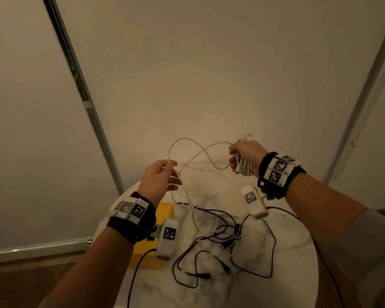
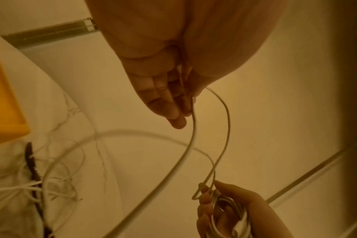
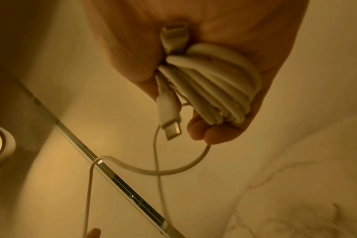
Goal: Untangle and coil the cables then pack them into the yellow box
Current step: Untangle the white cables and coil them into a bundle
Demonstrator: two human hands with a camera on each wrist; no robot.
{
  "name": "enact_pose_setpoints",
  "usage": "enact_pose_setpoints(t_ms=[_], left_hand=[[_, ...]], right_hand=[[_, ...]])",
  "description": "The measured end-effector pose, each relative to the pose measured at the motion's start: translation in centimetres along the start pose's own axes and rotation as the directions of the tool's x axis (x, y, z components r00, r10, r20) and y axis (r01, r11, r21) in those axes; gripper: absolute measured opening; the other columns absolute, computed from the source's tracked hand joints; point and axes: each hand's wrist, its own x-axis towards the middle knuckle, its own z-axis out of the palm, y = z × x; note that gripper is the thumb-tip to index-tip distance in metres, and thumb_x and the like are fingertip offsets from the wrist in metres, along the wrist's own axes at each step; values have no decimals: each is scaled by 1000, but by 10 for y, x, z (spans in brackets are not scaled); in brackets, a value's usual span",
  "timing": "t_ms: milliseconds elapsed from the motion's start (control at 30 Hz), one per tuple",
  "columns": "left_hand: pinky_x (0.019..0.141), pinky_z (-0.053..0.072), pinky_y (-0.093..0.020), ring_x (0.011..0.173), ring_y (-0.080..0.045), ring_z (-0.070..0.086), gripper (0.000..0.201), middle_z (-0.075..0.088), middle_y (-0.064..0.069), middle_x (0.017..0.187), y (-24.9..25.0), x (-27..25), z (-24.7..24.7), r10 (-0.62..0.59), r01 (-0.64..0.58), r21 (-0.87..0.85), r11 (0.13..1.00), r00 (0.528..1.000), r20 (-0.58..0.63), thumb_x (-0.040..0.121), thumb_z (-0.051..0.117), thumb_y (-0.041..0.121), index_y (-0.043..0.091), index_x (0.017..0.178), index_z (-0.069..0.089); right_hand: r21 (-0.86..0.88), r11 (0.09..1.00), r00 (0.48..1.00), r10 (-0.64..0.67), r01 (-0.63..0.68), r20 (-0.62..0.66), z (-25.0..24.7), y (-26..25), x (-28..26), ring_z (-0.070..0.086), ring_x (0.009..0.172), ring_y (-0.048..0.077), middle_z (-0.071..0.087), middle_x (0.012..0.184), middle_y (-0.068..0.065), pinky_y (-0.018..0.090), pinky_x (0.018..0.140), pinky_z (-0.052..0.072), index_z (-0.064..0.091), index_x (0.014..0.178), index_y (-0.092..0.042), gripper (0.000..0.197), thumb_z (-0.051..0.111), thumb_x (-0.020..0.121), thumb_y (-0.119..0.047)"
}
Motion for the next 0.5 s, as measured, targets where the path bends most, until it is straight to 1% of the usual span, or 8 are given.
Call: enact_pose_setpoints(t_ms=[100,200,267,333,367,433,467,500], left_hand=[[55,53,-30,61,-22,68,22,63,-9,77,-17,0,0,-66,66,-4,998,998,-20,105,47,22,4,108,61],[58,58,-30,65,-27,69,19,60,-15,75,-35,-3,4,-154,151,-119,981,988,-16,103,53,16,-2,105,59],[63,60,-30,67,-30,69,18,59,-18,77,-44,-6,6,-190,184,-193,964,982,-10,102,54,14,-4,104,58],[68,62,-31,70,-30,70,15,60,-19,79,-47,-9,10,-224,218,-282,934,975,11,102,54,11,-3,103,57],[70,62,-30,72,-29,71,13,62,-19,78,-49,-10,12,-250,244,-349,905,968,28,102,53,9,-3,101,56],[71,62,-28,74,-26,73,12,67,-18,76,-54,-9,15,-328,310,-493,813,943,53,102,50,6,-3,97,55],[69,62,-26,74,-24,74,14,70,-18,75,-57,-8,15,-373,345,-540,767,926,62,102,49,7,-4,95,55],[65,62,-24,71,-21,74,16,71,-18,77,-63,-7,15,-417,377,-576,725,906,69,103,48,8,-4,95,55]], right_hand=[[-6,998,998,65,-65,26,5,31,-2,61,54,27,66,72,19,35,54,54,61,98,7,20,57,96,-12],[-32,997,995,77,-75,58,12,63,-8,59,53,26,66,72,18,34,52,52,60,101,8,21,57,97,-12],[-72,997,990,40,-30,137,16,81,-14,59,54,25,67,72,15,35,54,50,63,103,9,26,60,98,-16],[-100,994,962,-8,36,273,24,96,-26,58,54,24,69,74,13,33,54,50,67,105,7,30,62,99,-22],[-108,992,941,-29,69,339,30,103,-34,58,54,22,71,77,12,31,53,50,69,105,5,31,63,99,-24],[-116,987,903,-55,115,427,45,117,-47,58,54,20,73,85,12,30,53,51,71,103,2,34,64,99,-31],[-112,986,890,-57,120,453,53,123,-52,58,54,19,73,88,13,30,54,51,71,102,2,35,65,98,-32],[-93,989,878,-58,115,474,59,129,-57,59,55,19,73,90,16,29,55,51,70,103,2,33,65,98,-30]])
